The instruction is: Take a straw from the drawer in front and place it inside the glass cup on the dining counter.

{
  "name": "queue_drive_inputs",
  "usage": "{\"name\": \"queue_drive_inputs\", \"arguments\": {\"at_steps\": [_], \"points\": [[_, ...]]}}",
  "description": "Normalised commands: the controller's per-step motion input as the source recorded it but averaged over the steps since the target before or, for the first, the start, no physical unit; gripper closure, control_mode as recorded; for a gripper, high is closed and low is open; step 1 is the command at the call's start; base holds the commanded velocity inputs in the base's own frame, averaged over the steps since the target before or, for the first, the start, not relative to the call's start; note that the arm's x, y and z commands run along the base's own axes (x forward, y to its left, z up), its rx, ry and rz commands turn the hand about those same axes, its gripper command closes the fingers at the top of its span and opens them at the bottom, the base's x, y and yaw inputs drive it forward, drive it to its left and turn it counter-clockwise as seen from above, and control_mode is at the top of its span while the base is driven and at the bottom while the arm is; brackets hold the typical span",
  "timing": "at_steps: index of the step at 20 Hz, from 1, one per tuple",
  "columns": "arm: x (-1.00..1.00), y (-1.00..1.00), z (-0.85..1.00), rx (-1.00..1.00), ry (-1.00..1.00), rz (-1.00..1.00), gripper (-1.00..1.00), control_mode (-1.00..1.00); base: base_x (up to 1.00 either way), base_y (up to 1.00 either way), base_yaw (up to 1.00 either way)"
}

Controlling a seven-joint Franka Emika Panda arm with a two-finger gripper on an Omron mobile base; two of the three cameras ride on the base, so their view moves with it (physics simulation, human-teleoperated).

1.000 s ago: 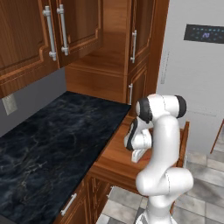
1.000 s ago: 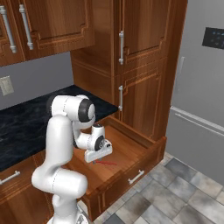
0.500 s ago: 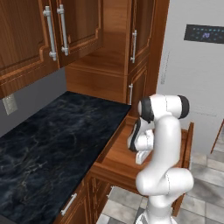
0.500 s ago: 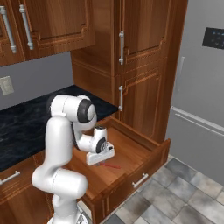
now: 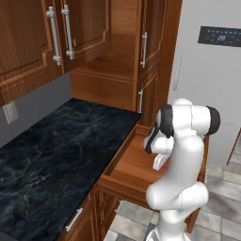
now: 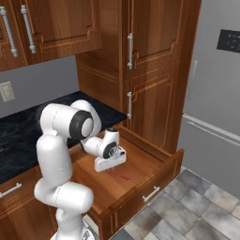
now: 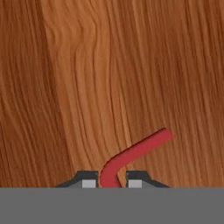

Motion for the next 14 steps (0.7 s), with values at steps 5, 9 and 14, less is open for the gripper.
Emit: {"name": "queue_drive_inputs", "arguments": {"at_steps": [5,9,14], "points": [[-0.05,-0.09,1.0,0.13,0.0,0.0,1.0,-1.0,0.0,0.0,0.0],[-0.53,0.0,1.0,0.08,0.0,0.0,1.0,-1.0,0.0,0.0,0.0],[-0.8,0.0,1.0,0.04,0.0,0.0,1.0,-1.0,0.0,0.0,0.0]]}}
